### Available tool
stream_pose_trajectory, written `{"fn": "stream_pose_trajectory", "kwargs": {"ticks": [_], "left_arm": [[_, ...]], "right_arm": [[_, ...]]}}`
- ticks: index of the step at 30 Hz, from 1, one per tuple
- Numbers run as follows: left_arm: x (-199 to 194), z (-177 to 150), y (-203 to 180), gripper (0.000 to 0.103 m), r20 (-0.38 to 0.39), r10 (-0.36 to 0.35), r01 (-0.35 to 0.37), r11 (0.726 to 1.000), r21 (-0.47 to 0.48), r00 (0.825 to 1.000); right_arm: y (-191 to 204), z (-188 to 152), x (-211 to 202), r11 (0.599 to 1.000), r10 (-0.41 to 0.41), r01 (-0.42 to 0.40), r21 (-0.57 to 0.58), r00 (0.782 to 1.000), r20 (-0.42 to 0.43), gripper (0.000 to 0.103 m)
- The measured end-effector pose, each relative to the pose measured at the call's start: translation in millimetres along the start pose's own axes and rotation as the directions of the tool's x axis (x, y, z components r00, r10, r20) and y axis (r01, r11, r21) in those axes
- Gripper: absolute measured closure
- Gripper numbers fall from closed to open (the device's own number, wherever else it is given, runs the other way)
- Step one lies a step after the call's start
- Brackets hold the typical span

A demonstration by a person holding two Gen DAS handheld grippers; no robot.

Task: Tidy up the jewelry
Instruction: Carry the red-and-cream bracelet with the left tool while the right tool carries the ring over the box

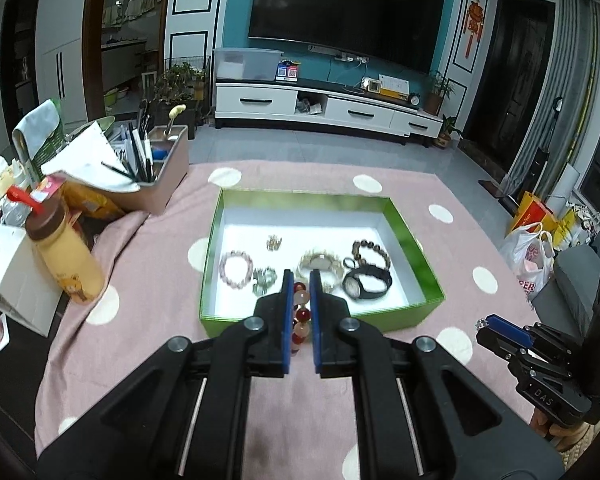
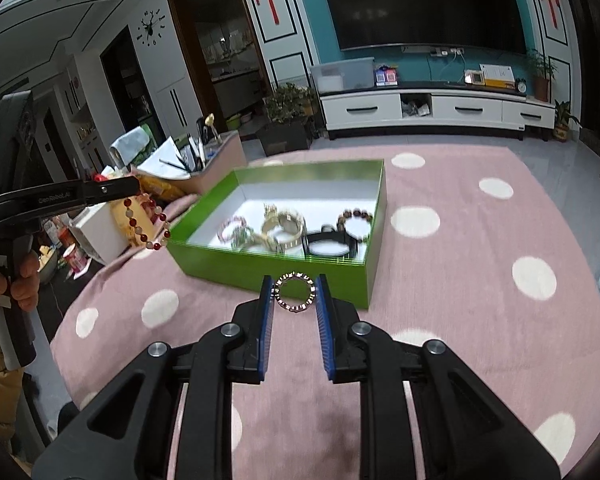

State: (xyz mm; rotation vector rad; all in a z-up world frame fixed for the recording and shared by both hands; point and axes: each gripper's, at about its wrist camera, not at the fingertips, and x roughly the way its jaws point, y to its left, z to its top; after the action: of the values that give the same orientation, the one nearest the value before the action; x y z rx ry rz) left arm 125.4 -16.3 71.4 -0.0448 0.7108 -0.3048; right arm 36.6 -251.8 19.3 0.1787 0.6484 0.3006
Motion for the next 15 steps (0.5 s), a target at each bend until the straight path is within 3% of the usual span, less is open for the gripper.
{"fn": "stream_pose_trajectory", "kwargs": {"ticks": [15], "left_arm": [[31,53,1,0.096,0.007,0.038,-0.038,0.999,0.019,0.999]], "right_arm": [[2,61,26,0.999,0.009,-0.008,-0.032,0.999,0.038,0.082]]}}
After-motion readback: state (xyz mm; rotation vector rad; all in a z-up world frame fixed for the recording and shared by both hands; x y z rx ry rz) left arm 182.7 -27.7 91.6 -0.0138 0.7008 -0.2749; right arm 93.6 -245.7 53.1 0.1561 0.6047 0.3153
